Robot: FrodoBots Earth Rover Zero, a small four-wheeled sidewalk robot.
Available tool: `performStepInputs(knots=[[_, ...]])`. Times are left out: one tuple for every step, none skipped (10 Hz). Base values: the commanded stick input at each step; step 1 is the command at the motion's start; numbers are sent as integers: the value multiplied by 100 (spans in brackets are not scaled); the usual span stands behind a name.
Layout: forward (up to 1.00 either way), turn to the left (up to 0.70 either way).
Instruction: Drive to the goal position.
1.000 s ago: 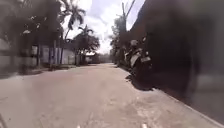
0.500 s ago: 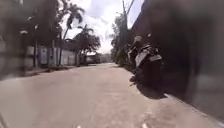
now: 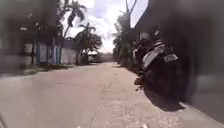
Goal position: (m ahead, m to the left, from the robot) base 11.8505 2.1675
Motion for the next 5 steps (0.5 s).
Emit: performStepInputs(knots=[[85, 0], [85, 0], [85, 0], [85, 0], [85, 0]])
